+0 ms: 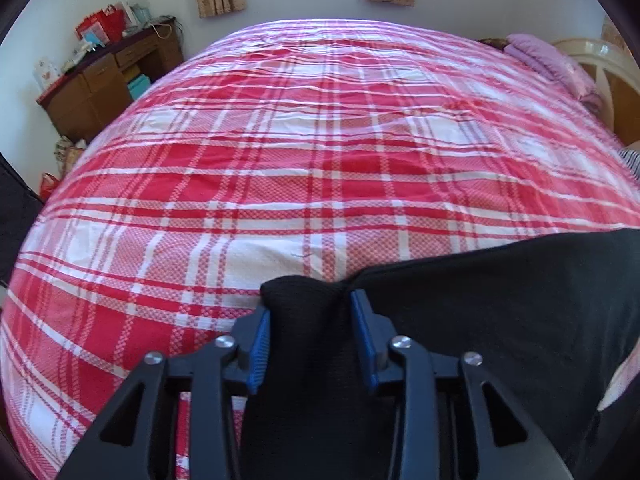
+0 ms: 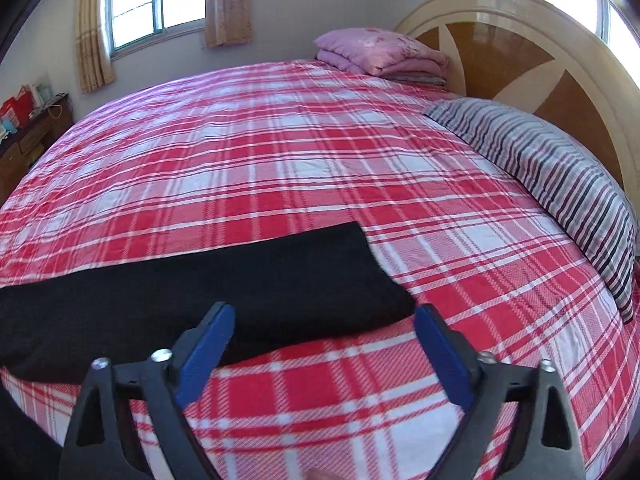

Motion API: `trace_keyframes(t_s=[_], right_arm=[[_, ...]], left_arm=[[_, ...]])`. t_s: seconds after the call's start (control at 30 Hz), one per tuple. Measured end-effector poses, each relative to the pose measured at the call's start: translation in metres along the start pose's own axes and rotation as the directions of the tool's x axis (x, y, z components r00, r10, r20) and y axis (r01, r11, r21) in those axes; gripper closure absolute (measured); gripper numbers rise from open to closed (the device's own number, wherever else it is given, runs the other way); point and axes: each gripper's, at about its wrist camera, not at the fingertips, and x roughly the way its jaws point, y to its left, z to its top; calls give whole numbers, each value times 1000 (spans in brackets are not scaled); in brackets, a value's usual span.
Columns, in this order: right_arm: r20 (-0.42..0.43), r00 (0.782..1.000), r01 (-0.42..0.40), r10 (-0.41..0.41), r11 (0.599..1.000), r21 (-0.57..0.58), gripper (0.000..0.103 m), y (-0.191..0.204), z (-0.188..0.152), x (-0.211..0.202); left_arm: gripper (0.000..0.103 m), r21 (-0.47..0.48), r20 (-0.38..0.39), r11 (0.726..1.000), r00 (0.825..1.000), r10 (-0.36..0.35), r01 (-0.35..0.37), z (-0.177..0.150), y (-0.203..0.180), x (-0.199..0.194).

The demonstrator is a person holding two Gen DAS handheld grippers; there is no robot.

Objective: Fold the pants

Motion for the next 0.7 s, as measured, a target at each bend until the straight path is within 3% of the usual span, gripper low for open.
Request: trace_keyframes(t_s=[0.07,0.23,0.37,0.7], right_arm=[[-36,999,-4,5,999,36,24,-14,9,11],[-44,998,46,-42,996,73,24,-44,32,36],[-83,996,-9,19,993,117,24,-61,48,62],[-174,980,-86,97,994,70,24,-47,64,126]], left_arm=[[80,-28,-1,998,998,-63,63,1,4,-3],[83,20,-8,999,999,-48,49,2,-3,-2],[83,24,-5,999,999,-41,41,1,-3,4],[83,13,-16,999,999,-48,48,3,-2,8]])
